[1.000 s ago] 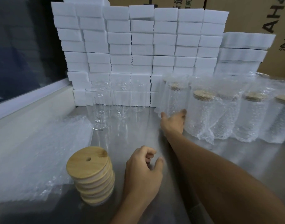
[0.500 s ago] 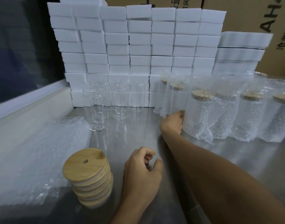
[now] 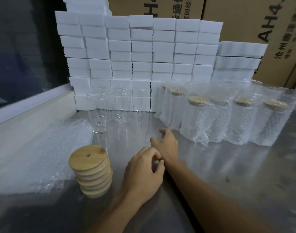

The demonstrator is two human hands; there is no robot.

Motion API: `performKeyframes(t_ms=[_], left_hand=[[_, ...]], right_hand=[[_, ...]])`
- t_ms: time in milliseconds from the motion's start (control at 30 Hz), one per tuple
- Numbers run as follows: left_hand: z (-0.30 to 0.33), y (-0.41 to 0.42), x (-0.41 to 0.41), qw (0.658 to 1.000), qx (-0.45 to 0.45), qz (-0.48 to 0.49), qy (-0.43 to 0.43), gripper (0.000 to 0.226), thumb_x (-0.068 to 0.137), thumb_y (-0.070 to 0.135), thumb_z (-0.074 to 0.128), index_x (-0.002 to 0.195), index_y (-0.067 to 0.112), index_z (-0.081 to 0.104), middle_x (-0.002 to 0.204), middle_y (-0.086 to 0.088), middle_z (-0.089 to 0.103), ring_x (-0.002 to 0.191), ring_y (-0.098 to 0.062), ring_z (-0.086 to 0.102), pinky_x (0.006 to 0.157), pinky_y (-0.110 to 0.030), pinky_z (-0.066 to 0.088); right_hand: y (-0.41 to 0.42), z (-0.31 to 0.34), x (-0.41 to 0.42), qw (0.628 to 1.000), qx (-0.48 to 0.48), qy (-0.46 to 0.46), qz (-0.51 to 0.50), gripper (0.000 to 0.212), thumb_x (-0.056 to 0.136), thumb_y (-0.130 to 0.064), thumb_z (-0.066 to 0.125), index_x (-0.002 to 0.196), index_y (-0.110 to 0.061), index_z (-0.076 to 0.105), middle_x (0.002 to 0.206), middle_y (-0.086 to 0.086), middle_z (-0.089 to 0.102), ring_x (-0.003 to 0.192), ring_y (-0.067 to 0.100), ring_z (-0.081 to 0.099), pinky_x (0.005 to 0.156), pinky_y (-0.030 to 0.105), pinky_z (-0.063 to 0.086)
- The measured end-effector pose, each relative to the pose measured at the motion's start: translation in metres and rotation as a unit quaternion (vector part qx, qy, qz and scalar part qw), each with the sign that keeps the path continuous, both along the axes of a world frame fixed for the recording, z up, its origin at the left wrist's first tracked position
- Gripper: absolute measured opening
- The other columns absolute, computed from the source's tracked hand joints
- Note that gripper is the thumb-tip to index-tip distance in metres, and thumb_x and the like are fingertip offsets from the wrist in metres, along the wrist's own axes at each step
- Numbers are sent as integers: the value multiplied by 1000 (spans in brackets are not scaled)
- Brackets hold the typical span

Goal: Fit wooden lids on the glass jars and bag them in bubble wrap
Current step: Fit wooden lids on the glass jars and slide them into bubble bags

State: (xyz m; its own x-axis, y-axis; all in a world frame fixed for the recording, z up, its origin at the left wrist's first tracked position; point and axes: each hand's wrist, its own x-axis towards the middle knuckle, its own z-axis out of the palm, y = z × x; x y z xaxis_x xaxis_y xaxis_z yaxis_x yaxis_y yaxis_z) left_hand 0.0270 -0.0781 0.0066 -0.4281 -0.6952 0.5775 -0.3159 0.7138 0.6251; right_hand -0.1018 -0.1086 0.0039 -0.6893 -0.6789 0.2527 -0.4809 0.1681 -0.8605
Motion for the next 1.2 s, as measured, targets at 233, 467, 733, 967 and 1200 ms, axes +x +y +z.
performKeyframes(t_ms=[233, 467, 733, 967, 1200], left_hand=[[72, 14, 28, 948, -307, 63, 47, 17, 88, 21, 57, 74, 15, 64, 69, 2, 60, 57, -20, 55, 52, -36, 47], [102, -49, 114, 906, -70, 252, 332, 14, 85, 31, 61, 72, 25, 61, 64, 4, 62, 53, -7, 57, 58, -24, 48], [56, -106, 132, 882, 221, 337, 246, 3, 78, 20, 68, 75, 21, 68, 80, -2, 70, 74, -25, 66, 73, -34, 55], [82, -173, 86, 943, 162, 268, 111, 80, 66, 45, 85, 130, 23, 43, 114, 1, 57, 101, -19, 52, 81, -34, 43], [93, -226, 63, 962, 201, 184, 32, 111, 58, 47, 90, 144, 26, 24, 144, -8, 43, 126, -26, 47, 91, -32, 39]], right_hand=[[36, -7, 17, 997, -46, -2, 62, 25, 88, -15, 66, 66, -24, 58, 60, -11, 61, 59, -9, 56, 61, 12, 44], [35, -5, 18, 993, -76, -52, 70, 14, 85, -8, 64, 74, -15, 69, 64, -7, 66, 57, -1, 59, 58, 10, 45], [21, -4, 19, 997, -26, -32, 61, 14, 84, -17, 65, 70, -21, 68, 64, -12, 66, 63, -1, 61, 60, 15, 43], [12, -10, 18, 999, -20, -14, 49, 11, 79, -23, 64, 69, -22, 67, 63, -24, 65, 63, -5, 60, 57, 16, 40], [12, -11, 15, 997, -35, -17, 70, 13, 83, -24, 67, 70, -22, 68, 66, -15, 69, 65, -1, 63, 59, 14, 45]])
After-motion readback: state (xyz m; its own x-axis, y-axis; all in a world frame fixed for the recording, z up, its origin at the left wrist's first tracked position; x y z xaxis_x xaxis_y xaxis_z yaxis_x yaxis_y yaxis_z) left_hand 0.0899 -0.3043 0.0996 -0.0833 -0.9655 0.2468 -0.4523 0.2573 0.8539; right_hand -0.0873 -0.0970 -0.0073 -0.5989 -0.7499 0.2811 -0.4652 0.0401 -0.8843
